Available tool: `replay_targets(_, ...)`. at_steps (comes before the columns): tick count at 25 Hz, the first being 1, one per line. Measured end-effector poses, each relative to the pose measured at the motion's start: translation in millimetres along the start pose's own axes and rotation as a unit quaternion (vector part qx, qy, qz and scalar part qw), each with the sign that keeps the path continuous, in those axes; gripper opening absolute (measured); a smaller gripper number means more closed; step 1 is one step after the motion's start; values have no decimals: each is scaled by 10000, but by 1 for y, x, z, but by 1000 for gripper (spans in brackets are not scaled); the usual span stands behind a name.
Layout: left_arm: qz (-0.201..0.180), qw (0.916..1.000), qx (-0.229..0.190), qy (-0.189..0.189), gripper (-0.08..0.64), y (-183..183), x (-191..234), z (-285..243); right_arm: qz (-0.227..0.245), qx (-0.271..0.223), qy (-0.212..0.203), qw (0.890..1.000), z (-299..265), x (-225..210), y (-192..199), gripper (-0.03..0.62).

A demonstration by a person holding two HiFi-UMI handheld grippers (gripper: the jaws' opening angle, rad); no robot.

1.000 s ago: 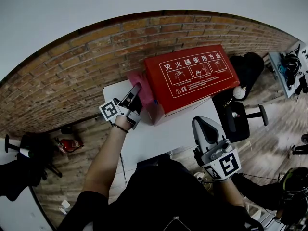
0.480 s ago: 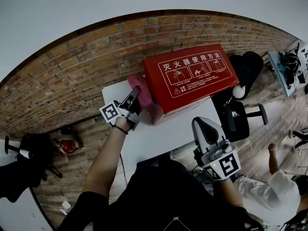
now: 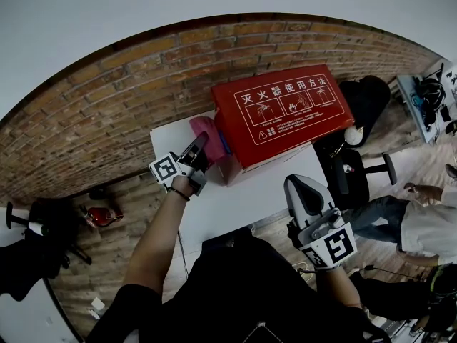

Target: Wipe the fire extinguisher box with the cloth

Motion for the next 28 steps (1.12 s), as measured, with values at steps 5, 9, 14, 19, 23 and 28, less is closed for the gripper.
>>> replay_targets(5,-61,9999,41,-86,91,3,6,1,-22,-17,-15,10000,0,1,-2,20)
replay_targets(9,-48,9999,28,-129,89,5,10,2,-34,-7,-2,10000,1,0,-2,20)
replay_targets(14,-91,9998,37,-168,89,7,15,4,-48,-20,-4,10000,1,-1,-2,20)
replay_targets(19,-96,9995,67,-297,89,11,21,6,-163,57,-40,9998,2,0,1,20)
replay_targets(23,-219,9989,95,-396,89,13,27,9,-153,78,-65,9998,0,1,1,20)
replay_targets(28,-309,9980,146,-526,89,15,33,11,-151,87,-81,9998,-1,2,1,20)
Point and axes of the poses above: the fingertips, and each gripper's own axes: z backward along the fingers, x to its left, y out of its underside, the point moved 5 cm from there along z, backward along the fingers, and after that the axes turned 9 degrees about -z, right-handed, at the moved point
